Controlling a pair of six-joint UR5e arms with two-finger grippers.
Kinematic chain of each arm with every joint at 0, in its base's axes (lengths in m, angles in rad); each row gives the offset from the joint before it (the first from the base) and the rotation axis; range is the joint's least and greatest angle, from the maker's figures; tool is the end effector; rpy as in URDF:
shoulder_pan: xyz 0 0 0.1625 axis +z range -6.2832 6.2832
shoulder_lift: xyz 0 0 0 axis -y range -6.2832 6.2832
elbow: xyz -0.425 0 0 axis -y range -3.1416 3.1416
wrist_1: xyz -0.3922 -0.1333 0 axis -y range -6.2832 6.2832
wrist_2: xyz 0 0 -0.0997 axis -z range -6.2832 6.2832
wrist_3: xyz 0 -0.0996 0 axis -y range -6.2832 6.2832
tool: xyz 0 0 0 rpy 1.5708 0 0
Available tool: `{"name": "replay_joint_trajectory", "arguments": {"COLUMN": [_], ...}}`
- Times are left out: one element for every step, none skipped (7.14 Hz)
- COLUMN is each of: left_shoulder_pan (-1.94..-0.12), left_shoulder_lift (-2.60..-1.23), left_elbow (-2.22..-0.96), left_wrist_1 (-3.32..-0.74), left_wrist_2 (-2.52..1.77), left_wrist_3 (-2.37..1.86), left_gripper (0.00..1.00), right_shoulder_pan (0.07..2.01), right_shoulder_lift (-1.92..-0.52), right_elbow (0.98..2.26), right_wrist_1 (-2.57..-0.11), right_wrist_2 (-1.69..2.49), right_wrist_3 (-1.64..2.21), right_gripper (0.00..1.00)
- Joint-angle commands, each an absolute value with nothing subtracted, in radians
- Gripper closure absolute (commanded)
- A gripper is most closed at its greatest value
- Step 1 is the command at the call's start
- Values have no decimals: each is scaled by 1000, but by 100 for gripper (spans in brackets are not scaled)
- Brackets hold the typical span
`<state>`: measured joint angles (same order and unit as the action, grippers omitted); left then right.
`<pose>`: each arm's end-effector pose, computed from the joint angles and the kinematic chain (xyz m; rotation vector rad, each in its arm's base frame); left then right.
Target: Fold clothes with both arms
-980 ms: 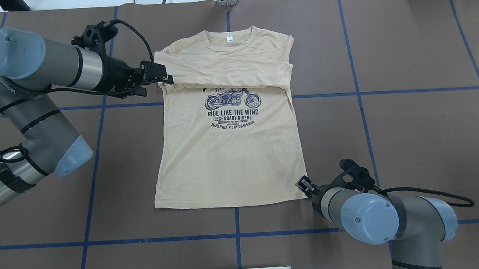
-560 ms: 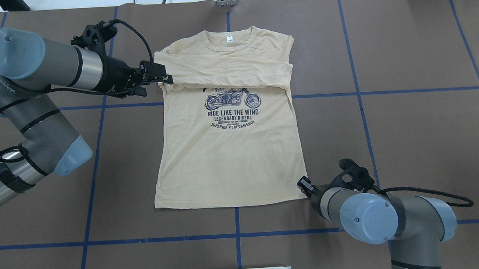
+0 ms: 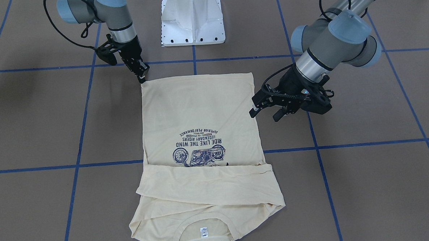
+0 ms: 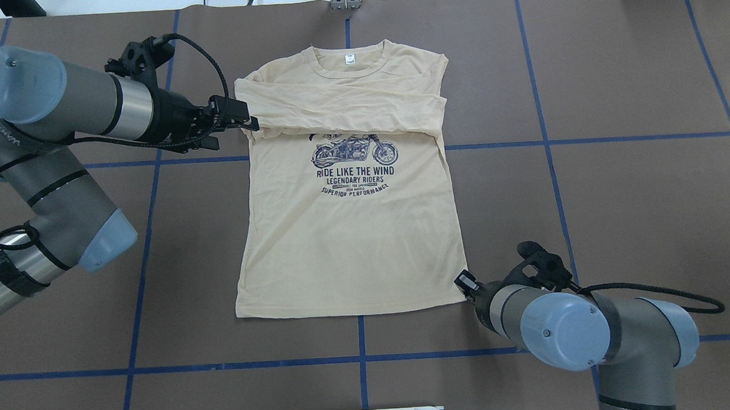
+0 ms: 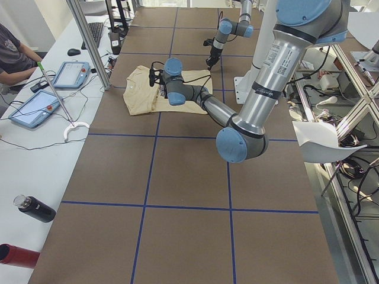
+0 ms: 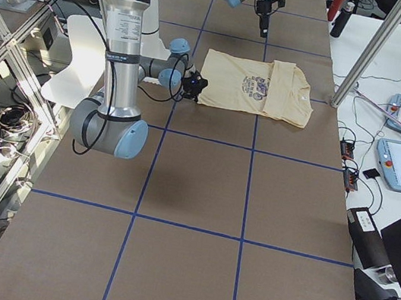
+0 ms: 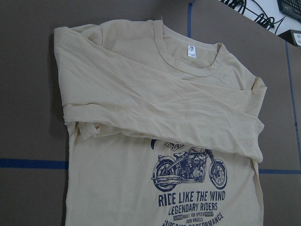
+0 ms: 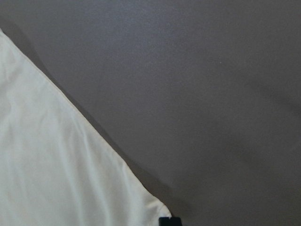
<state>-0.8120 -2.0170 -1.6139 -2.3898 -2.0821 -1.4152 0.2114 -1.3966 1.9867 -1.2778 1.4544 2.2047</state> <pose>0.3785 -0.5221 0.2878 0.2082 1.3297 -0.2203 -0.4969 -0.2548 0.3486 -0.0812 -0.9141 0.8387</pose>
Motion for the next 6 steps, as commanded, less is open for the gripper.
{"name": "replay_joint_trajectory", "arguments": {"left_shoulder_pan": [-810, -796, -776, -688, -590, -507], "left_shoulder_lift": [-1938, -1845, -1765, -1690, -1669, -1678], "left_elbow": [-1662, -1730, -1799, -1862, -1884, -1893], "left_wrist_1": [-2382, -2382, -2381, -2381, -2373, -2321], "left_wrist_2": [-1983, -1967, -1965, -1882, -1777, -1740], "left_wrist_3": [-1466, -1468, -1498, -1570, -1630, -1732], "left_gripper": [1, 1, 1, 1, 0, 0], "right_shoulder_pan": [230, 230, 230, 229, 229, 230], "right_shoulder_lift": [-1445, -1454, -1456, -1454, -1454, -1456], "right_elbow": [2048, 2057, 2059, 2060, 2060, 2063], "right_wrist_1": [-1276, -1276, -1276, -1276, -1276, -1276], "right_wrist_2": [1517, 1517, 1519, 1519, 1519, 1519], "right_wrist_3": [2204, 2206, 2206, 2206, 2204, 2204], "right_gripper": [100, 100, 100, 100, 100, 100]}}
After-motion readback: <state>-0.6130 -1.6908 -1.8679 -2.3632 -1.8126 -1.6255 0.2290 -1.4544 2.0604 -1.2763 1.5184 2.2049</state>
